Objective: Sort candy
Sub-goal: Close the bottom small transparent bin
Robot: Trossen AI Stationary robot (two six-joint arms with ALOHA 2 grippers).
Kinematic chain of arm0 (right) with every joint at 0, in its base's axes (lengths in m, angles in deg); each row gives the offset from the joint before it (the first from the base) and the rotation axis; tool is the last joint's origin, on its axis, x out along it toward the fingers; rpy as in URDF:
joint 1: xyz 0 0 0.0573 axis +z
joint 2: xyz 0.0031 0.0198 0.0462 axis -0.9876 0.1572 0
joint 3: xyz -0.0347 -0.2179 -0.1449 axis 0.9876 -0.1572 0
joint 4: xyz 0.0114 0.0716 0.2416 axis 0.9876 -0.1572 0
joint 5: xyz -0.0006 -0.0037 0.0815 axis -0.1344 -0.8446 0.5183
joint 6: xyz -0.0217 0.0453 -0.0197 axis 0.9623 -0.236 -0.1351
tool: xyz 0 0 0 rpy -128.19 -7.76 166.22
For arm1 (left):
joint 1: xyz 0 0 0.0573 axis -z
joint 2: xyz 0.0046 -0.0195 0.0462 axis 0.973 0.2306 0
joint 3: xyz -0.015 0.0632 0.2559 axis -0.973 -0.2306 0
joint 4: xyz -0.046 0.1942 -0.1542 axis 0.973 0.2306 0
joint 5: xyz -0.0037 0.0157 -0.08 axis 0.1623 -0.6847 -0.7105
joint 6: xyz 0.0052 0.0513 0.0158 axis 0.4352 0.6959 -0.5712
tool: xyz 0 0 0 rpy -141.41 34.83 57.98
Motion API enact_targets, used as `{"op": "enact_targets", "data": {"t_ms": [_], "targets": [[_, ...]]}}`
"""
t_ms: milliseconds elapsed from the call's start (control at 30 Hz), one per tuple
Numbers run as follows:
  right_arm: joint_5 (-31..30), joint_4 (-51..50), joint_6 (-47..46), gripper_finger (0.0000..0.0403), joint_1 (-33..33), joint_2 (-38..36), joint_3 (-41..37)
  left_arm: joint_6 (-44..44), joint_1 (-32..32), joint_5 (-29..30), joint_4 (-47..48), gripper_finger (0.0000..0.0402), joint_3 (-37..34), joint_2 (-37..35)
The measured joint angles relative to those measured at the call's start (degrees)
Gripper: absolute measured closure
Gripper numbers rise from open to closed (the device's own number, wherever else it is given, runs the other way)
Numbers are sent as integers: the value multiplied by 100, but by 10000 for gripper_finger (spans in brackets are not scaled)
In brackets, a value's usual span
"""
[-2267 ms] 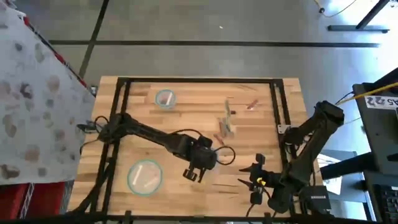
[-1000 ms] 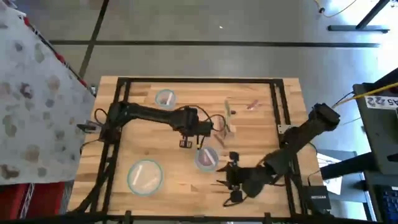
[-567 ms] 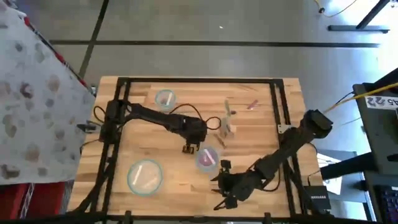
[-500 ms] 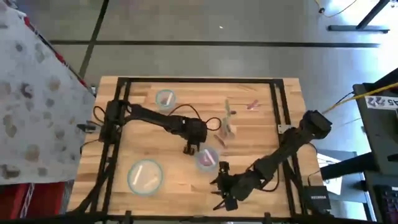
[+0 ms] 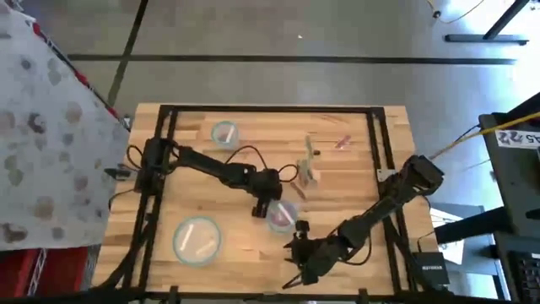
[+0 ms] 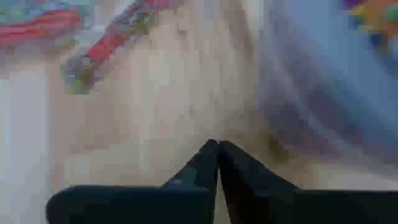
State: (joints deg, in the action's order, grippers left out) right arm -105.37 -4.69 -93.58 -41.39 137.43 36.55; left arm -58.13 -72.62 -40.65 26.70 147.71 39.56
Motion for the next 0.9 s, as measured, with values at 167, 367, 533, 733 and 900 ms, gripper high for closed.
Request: {"op": "enact_targets", "data": {"t_ms": [167,367,533,733,900], "targets": [[-207,-208,-41,242,0,0,0,-137,195,-21,-123,401,-4,9],[-343,-224,-56,242,1,0,0,-267,431,-47,-220,401,-7,17],[-338,-322,-58,242,-11,-6,7,-357,580,-3,-228,401,-11,17],[-253,-381,-49,242,7,-17,9,-472,771,9,-398,401,-20,17],[-11,-466,-45,242,2,-55,7,-521,913,271,-416,401,-20,15]]}}
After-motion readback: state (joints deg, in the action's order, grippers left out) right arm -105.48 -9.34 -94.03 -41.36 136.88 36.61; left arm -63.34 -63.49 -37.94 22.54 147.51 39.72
